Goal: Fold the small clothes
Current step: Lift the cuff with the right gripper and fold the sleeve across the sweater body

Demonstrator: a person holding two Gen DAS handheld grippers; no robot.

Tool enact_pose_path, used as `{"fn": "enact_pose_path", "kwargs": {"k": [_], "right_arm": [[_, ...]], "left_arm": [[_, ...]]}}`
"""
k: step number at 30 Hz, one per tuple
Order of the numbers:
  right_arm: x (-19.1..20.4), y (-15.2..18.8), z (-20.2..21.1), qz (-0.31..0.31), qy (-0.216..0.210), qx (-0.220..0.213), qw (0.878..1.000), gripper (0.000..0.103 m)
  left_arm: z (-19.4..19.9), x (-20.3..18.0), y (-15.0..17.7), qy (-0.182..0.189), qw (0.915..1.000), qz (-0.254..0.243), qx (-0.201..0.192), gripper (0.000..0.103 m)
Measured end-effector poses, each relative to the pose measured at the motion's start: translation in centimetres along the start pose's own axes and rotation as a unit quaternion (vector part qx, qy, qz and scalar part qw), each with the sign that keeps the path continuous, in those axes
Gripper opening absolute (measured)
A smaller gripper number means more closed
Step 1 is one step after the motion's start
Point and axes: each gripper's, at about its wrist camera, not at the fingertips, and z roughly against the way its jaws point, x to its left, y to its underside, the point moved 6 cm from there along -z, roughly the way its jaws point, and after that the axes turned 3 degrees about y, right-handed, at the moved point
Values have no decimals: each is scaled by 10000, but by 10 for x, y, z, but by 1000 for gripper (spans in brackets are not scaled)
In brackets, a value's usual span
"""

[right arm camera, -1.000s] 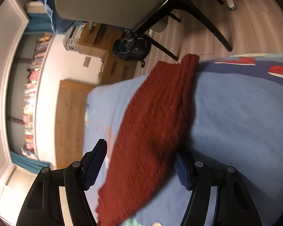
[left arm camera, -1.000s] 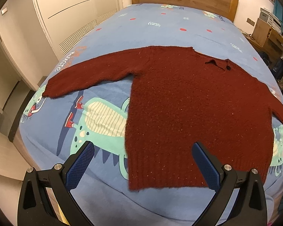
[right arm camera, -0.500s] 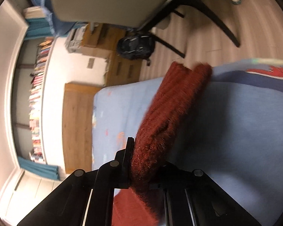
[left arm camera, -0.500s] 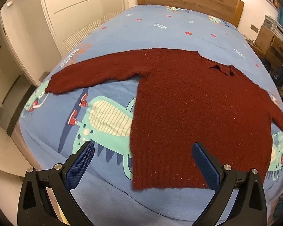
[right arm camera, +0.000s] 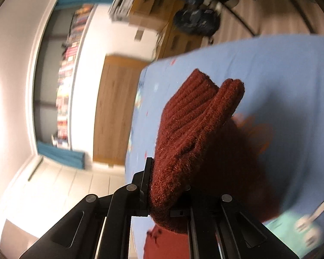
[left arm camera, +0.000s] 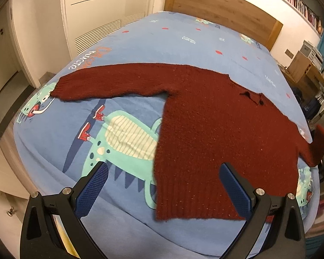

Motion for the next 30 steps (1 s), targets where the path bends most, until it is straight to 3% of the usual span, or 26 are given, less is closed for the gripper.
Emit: {"fn": "enact_pose_path", "kwargs": {"k": [7, 17, 25, 30], "right_arm": [[63, 90, -68, 299, -200, 793, 9962, 9], [142, 219, -164, 751, -484, 1732, 9808, 9], [159, 307, -209, 1075, -589, 2307, 9653, 9], [150, 347, -229, 1813, -55, 2551, 9497, 9]], "left_arm": [[5, 35, 1, -9, 9999, 91, 79, 101], [14, 93, 5, -54, 9992, 384, -41, 101], [18, 136, 9, -191, 9978, 623, -98, 101], [13, 146, 13, -180, 9970, 747, -25, 101]]}}
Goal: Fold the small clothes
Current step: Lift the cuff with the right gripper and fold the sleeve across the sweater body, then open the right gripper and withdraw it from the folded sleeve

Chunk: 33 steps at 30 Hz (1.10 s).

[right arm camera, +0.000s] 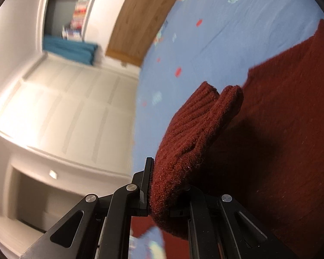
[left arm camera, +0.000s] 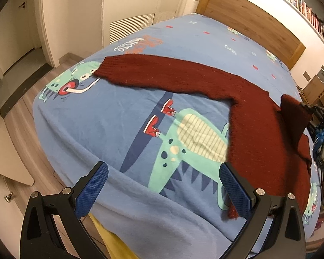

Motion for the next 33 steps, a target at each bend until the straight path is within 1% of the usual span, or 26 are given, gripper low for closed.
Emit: {"fn": "enact_pose_path", "kwargs": {"k": [2, 4, 6, 9, 11, 12, 13, 16, 18, 20, 22, 23, 24, 26, 28, 29, 30, 31, 33], "right_arm": [[-2, 10, -15, 275, 329, 163, 9989, 9], [-4, 21, -31, 626, 712, 391, 9947, 10], [-6, 34, -45, 981, 1035, 630, 9878, 11], [-9, 54, -62, 1332, 1353, 858, 9780, 13], [-6, 63, -75, 1516, 1517, 1016, 9714, 18], [-6, 68, -81, 1608, 1595, 1116, 9676, 27], [-9, 86, -83, 1690, 1625, 1162, 9652, 36], [3, 88, -96, 1966, 1670, 1255, 9580, 41], [10, 89, -98, 2055, 1636, 1282, 9563, 45], [16, 88, -96, 2101, 1525, 1296, 9570, 45], [17, 82, -89, 2191, 1503, 1211, 9564, 46], [18, 76, -85, 2257, 1547, 1100, 9555, 47], [16, 74, -79, 2307, 1633, 1005, 9540, 48], [5, 73, -67, 2422, 1998, 775, 9463, 51], [-7, 67, -71, 2472, 2330, 741, 9376, 52], [-8, 78, -76, 2483, 2426, 769, 9347, 52], [-12, 81, -79, 2503, 2483, 814, 9322, 52], [-19, 89, -84, 2574, 2498, 867, 9294, 55], [-14, 99, -90, 2682, 2430, 918, 9277, 56]], "left_arm": [[-2, 2, 2, -12, 10000, 33, 28, 101], [-5, 4, 3, -28, 10000, 57, 54, 101], [-7, 6, 4, -31, 9999, 88, 84, 101], [-9, 6, 5, -43, 9999, 79, 93, 101], [-9, 6, 5, -57, 9999, 61, 98, 101], [-10, 5, 5, -68, 9999, 57, 93, 101], [-9, 5, 5, -86, 9999, 51, 80, 101], [-9, 4, 3, -116, 9999, 50, 43, 101], [-9, 3, 2, -137, 9999, 30, 7, 101], [-8, 1, 1, -187, 9998, -36, -63, 101], [-6, -1, -1, -235, 9995, -113, -160, 101], [-6, -2, -2, -230, 9995, -130, -184, 101], [-7, -3, -3, -200, 9995, -134, -204, 101], [-7, -4, -4, -143, 9996, -120, -212, 101], [-7, -6, -6, -91, 9997, -100, -209, 101], [-7, -7, -7, -87, 9997, -110, -213, 101], [-7, -8, -8, -110, 9996, -134, -216, 101], [-7, -9, -8, -128, 9996, -159, -209, 101], [-8, -11, -10, -159, 9995, -200, -201, 101]]}}
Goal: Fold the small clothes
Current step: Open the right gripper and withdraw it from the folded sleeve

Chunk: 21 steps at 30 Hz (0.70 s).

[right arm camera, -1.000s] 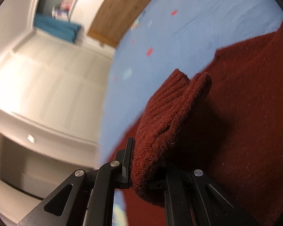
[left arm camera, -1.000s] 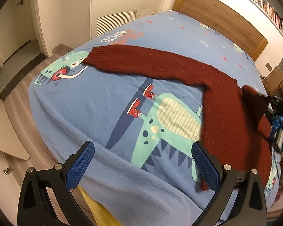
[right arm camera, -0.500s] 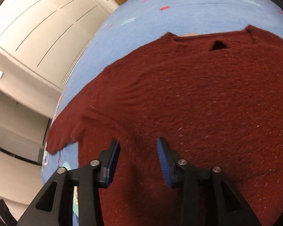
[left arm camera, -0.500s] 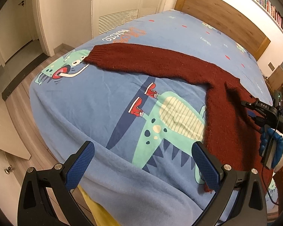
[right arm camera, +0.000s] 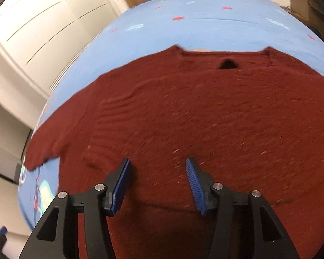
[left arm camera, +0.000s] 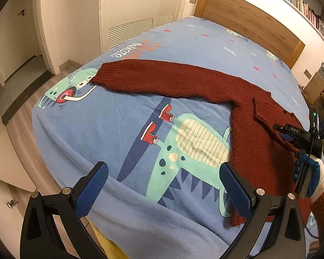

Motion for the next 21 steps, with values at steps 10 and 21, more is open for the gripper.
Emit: {"fn": "enact_pose_path", "kwargs": {"k": [10, 21], "right_arm": [[-85, -14, 52, -247, 993, -652, 9926, 55], [-146, 21, 60, -400, 1708, -345, 9839, 55]], "left_arm": [[-3, -12, -1, 73, 9999, -118, 4, 101], [-3, -30, -5, 0, 9996, -281, -65, 101]]}}
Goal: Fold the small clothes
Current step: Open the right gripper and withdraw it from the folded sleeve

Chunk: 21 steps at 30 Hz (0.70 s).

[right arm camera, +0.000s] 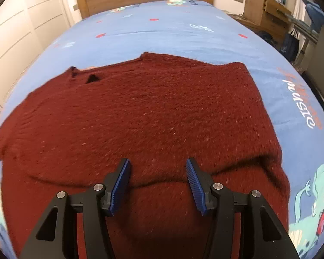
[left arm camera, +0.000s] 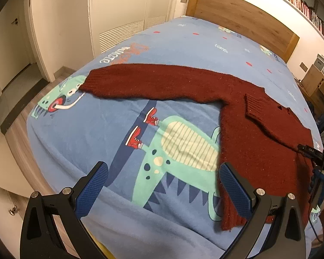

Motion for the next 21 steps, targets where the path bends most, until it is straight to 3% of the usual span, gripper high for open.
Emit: {"fn": "enact_pose_path", "kwargs": {"k": [7, 21], "right_arm": [[-23, 33, 52, -228, -230, -105, 9994, 55], [-76, 134, 156, -631, -22, -142, 9979, 55]], "left_arm": [[4, -10, -4, 40, 9998, -146, -124, 101], [12, -45, -1, 132, 9951, -904, -375, 101]]}}
